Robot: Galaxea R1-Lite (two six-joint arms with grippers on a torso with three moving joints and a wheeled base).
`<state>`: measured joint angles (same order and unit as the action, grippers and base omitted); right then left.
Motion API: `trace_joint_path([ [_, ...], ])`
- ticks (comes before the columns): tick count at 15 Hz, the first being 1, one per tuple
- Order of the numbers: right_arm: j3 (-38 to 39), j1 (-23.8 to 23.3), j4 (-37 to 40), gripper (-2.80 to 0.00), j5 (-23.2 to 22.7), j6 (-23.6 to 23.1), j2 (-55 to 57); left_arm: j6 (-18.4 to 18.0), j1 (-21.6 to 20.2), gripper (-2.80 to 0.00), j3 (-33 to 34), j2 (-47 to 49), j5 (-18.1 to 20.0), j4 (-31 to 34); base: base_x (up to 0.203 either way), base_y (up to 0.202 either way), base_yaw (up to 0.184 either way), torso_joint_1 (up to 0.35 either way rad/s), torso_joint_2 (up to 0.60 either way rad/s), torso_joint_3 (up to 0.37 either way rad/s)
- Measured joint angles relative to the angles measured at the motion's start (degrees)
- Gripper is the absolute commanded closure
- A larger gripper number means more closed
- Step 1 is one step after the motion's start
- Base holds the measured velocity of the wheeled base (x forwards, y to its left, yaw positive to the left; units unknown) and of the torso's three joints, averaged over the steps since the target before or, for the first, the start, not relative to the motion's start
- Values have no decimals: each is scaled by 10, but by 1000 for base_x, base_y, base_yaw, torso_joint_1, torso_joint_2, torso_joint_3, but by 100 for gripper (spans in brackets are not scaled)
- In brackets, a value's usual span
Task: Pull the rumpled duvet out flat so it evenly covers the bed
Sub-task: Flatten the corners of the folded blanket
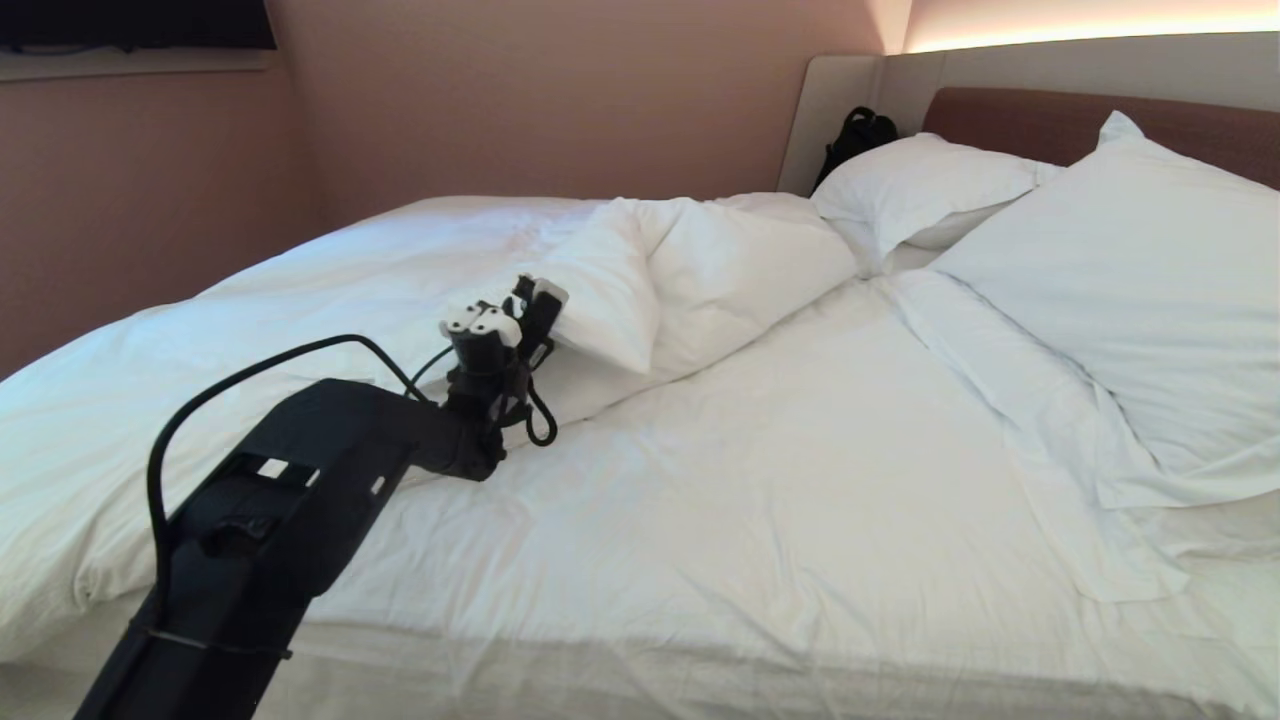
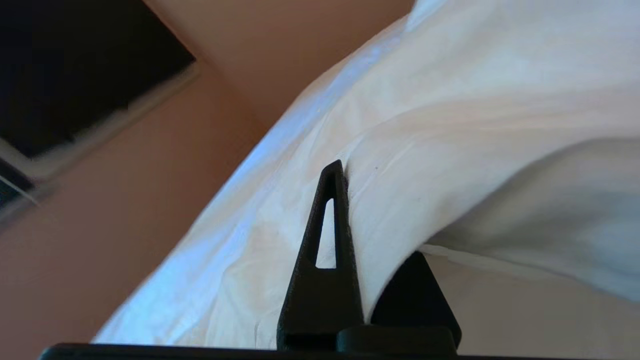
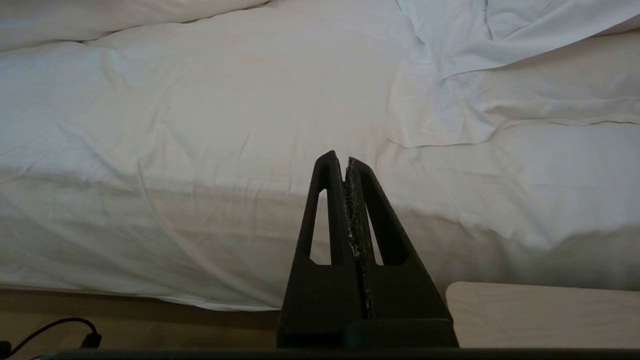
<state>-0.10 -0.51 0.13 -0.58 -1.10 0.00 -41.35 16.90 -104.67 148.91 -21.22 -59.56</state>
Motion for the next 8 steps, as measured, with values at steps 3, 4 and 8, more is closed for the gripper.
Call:
trace_joint_path([
  [3, 0, 0, 0, 0, 0, 0, 0, 95, -2, 0, 61, -64, -23, 3, 0, 0, 0, 0, 0, 0],
  [4, 0, 0, 1, 0, 0, 0, 0, 125, -1, 0, 80, -85, -36, 4, 0, 0, 0, 0, 0, 0],
  [8, 0, 0, 0, 0, 0, 0, 0, 172, 2, 0, 181, -159, -64, -12, 0, 0, 0, 0, 0, 0],
])
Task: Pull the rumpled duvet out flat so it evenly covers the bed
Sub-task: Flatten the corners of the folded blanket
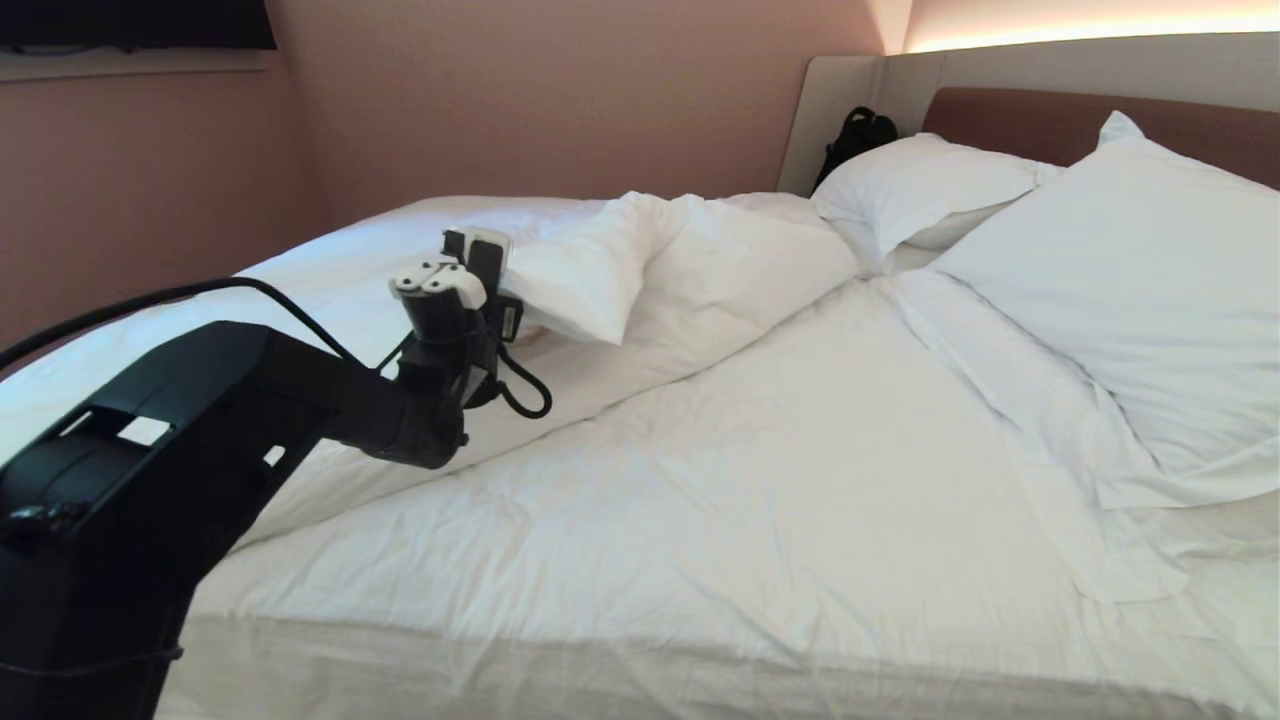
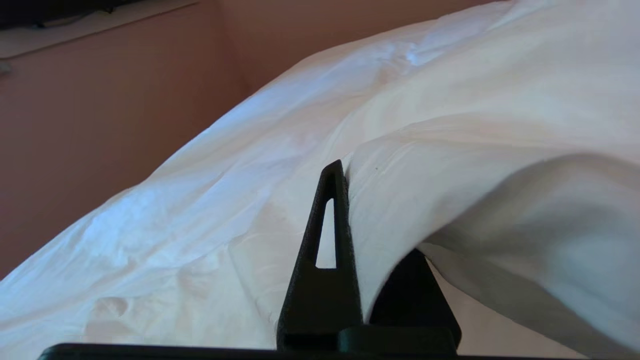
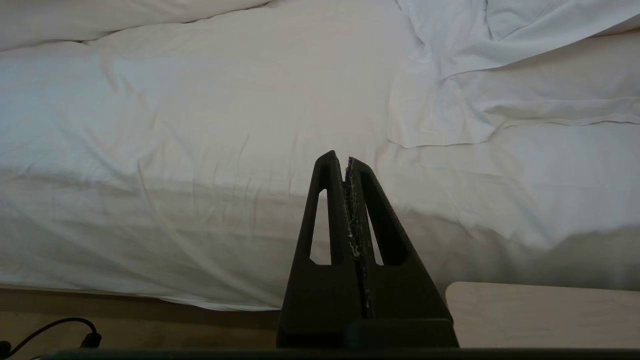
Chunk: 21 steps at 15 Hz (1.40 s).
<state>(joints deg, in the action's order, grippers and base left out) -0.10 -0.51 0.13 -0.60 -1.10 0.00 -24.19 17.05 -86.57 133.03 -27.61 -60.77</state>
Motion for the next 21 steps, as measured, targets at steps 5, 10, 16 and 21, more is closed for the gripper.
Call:
trace_joint_path([
  [5, 0, 0, 0, 0, 0, 0, 0, 57, 27, 0, 83, -97, -2, 14, 0, 0, 0, 0, 0, 0],
  [10, 0, 0, 0, 0, 0, 0, 0, 129, 73, 0, 183, -220, 3, 81, 0, 0, 0, 0, 0, 0],
  [16, 0, 0, 0, 0, 0, 0, 0, 176, 107, 0, 354, -330, 6, 84, 0, 0, 0, 0, 0, 0],
  [21, 0, 0, 0, 0, 0, 0, 0, 213, 137, 0, 430, -381, 5, 87, 0, 0, 0, 0, 0, 0],
])
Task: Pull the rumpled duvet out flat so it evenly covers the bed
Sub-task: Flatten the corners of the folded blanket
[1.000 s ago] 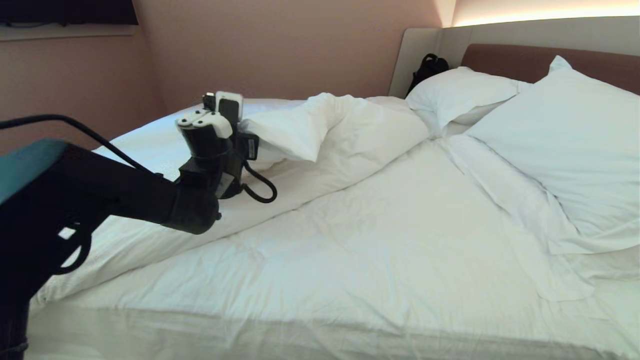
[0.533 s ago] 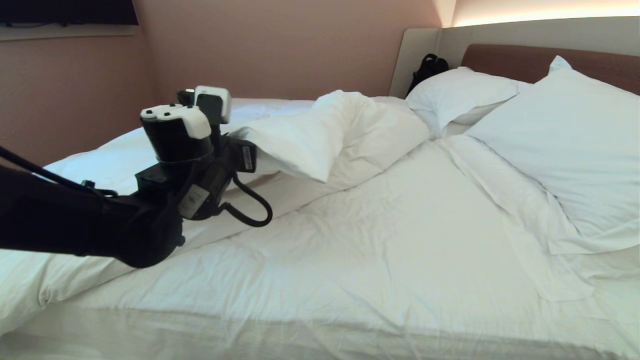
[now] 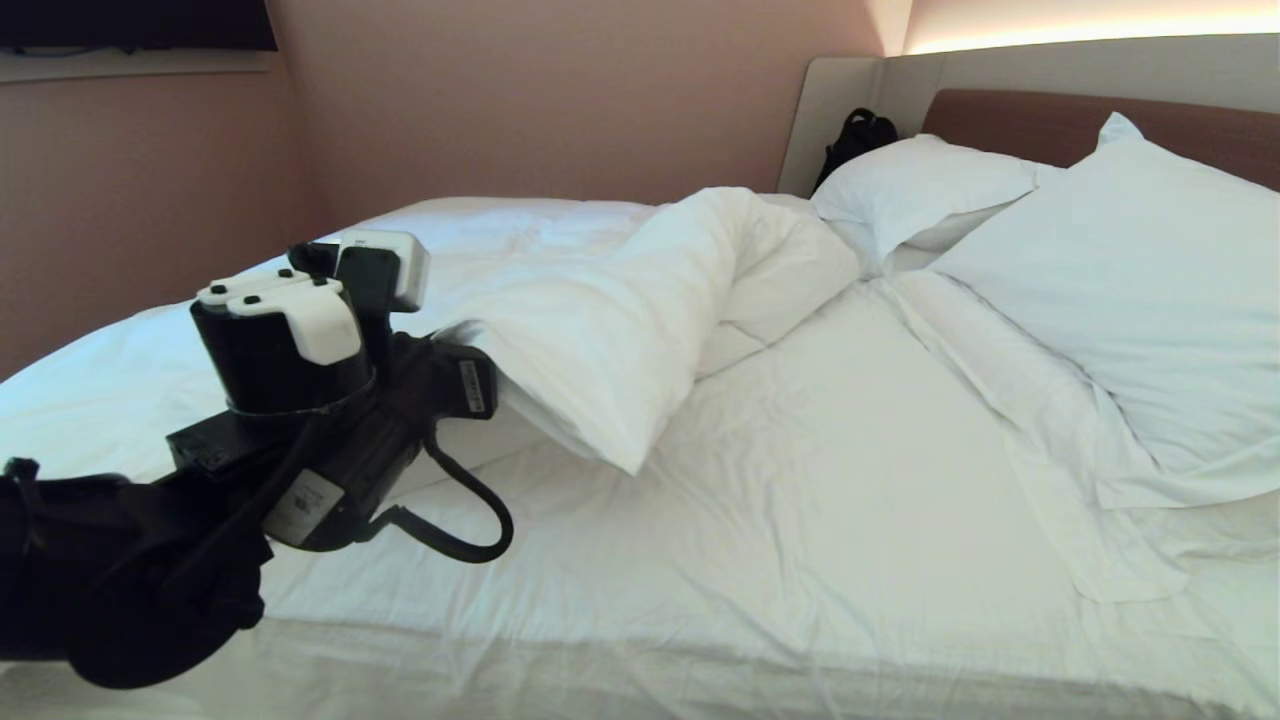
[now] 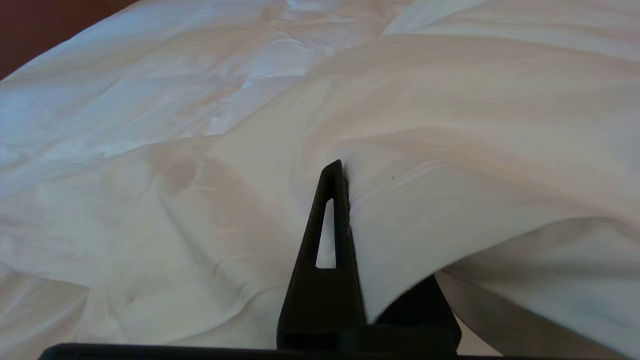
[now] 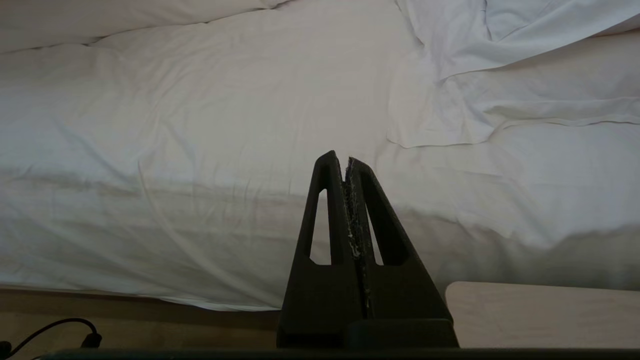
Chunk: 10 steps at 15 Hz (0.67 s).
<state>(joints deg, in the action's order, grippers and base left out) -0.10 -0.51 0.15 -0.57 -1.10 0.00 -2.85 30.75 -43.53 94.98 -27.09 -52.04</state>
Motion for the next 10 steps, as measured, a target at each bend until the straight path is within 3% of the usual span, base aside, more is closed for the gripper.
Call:
trace_joint_path([
  [10, 0, 0, 0, 0, 0, 0, 0, 3, 141, 0, -5, -2, -5, 26, 0, 0, 0, 0, 0, 0],
])
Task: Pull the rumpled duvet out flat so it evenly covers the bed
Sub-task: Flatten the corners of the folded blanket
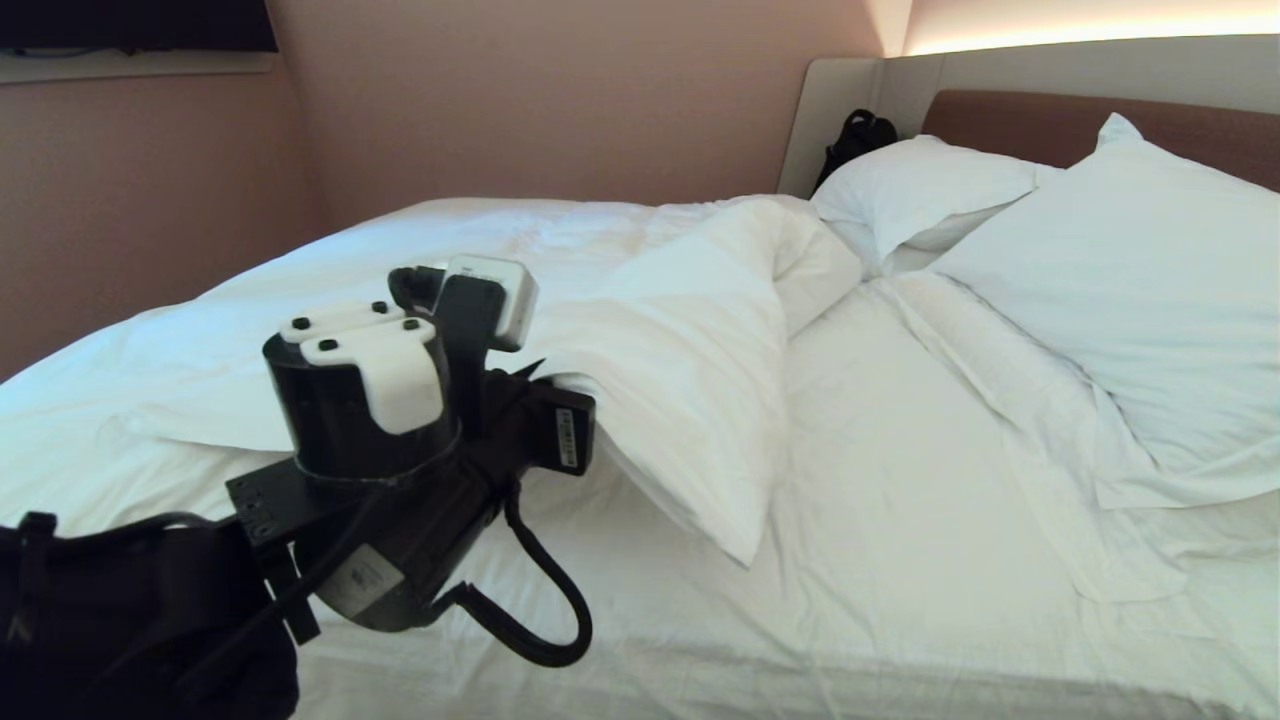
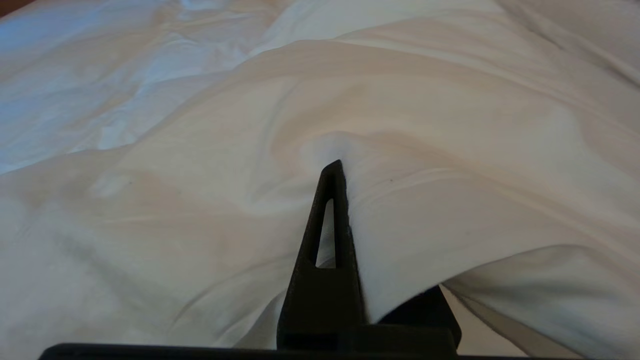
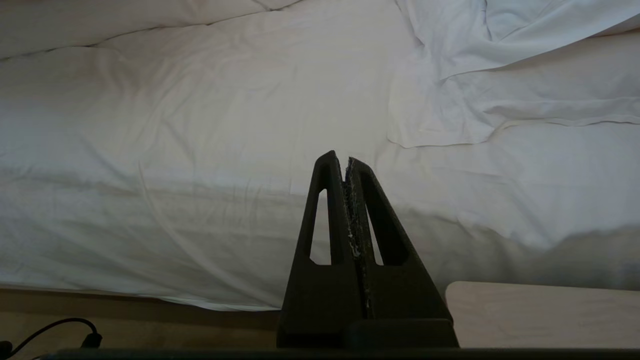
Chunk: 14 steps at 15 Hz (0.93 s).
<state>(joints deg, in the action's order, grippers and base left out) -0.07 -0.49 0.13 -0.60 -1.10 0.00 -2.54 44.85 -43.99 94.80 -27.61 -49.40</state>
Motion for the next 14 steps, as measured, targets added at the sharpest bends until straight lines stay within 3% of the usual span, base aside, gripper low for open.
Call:
trace_joint_path([
  [7, 0, 0, 0, 0, 0, 0, 0, 20, 125, 0, -26, 35, 2, -13, 0, 0, 0, 0, 0, 0],
  [14, 0, 0, 0, 0, 0, 0, 0, 21, 189, 0, -62, 82, 3, -42, 0, 0, 0, 0, 0, 0],
])
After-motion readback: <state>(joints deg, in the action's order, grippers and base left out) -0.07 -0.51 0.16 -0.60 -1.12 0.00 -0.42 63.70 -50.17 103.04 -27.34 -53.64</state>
